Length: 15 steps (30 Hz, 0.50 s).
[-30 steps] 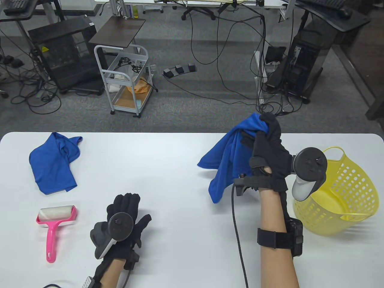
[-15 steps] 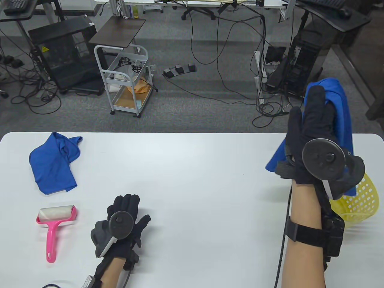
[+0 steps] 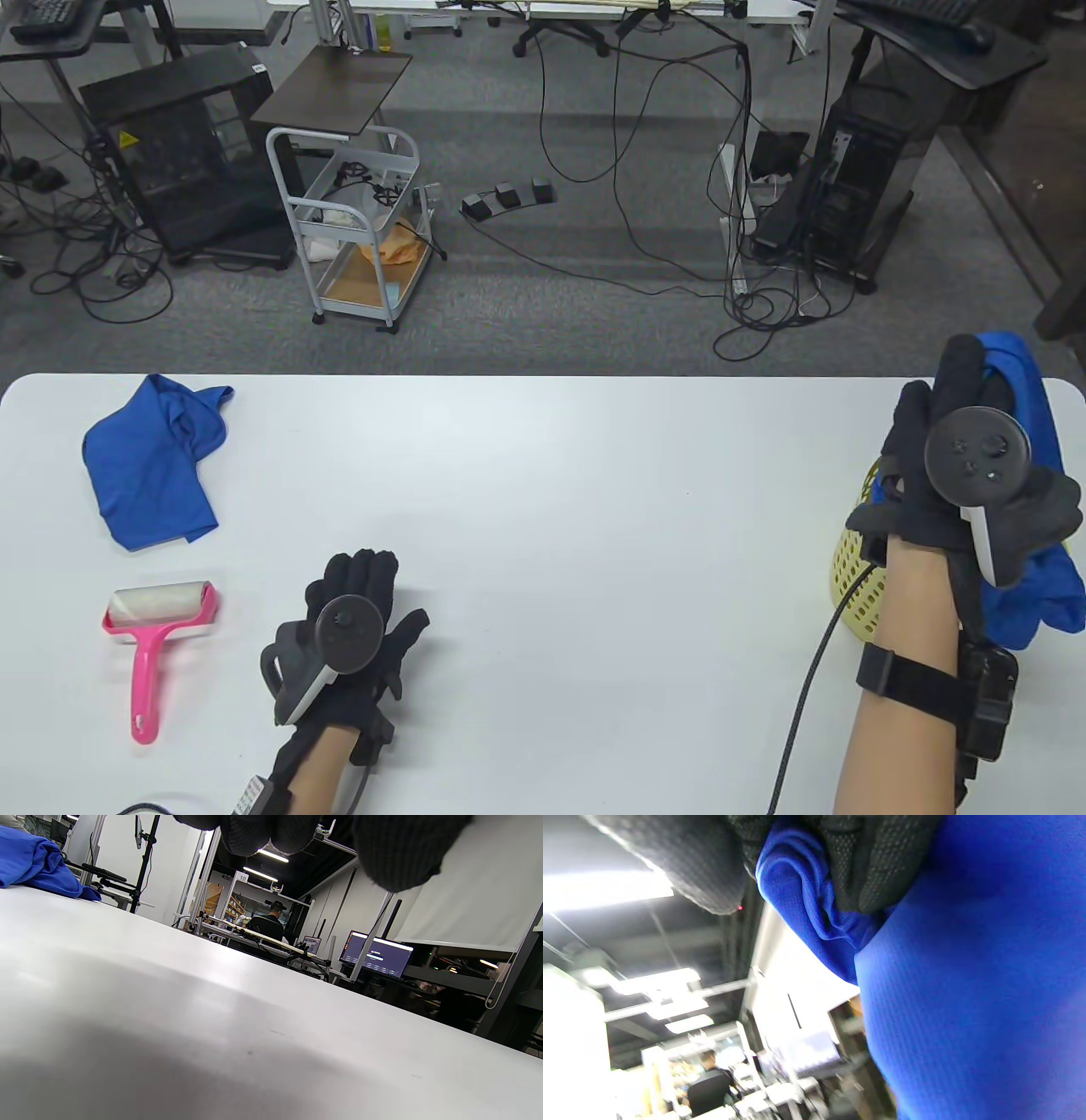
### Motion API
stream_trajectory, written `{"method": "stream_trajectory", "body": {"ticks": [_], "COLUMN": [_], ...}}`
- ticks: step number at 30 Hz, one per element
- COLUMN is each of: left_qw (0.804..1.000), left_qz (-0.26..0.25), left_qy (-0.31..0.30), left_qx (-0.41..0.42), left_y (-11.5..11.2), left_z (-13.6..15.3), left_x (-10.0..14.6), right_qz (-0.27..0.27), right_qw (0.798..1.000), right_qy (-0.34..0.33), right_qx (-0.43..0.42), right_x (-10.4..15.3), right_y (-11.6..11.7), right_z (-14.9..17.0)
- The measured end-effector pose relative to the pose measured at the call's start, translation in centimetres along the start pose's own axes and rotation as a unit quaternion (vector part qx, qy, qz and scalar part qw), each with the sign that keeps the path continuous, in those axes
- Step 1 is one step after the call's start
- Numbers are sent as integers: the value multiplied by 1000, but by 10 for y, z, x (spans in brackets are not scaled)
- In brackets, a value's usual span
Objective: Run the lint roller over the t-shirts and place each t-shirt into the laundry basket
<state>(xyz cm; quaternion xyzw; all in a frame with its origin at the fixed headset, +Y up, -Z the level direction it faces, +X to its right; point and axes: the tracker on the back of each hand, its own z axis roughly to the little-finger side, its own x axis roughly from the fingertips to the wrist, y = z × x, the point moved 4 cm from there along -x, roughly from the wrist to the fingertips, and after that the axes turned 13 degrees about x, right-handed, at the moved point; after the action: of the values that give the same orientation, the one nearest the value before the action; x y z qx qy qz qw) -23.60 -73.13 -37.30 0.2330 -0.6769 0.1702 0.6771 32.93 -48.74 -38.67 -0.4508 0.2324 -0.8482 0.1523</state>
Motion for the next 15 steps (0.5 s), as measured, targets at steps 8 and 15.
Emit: {"method": "stream_trajectory", "body": {"ticks": [8,15], "left_qw": [1000,1000], "left_qz": [2,1], "left_qy": [4,1], "left_qx": [-3,-10], "left_y": [-1,-1], "left_z": [1,-1], "left_x": [0,0], "right_qz": [-365,-222], "right_qw": [914,970], "right_qy": [121,6], "right_qx": [126,101], "right_x": [15,33], "right_y": [92,76], "right_z": [32,2]}}
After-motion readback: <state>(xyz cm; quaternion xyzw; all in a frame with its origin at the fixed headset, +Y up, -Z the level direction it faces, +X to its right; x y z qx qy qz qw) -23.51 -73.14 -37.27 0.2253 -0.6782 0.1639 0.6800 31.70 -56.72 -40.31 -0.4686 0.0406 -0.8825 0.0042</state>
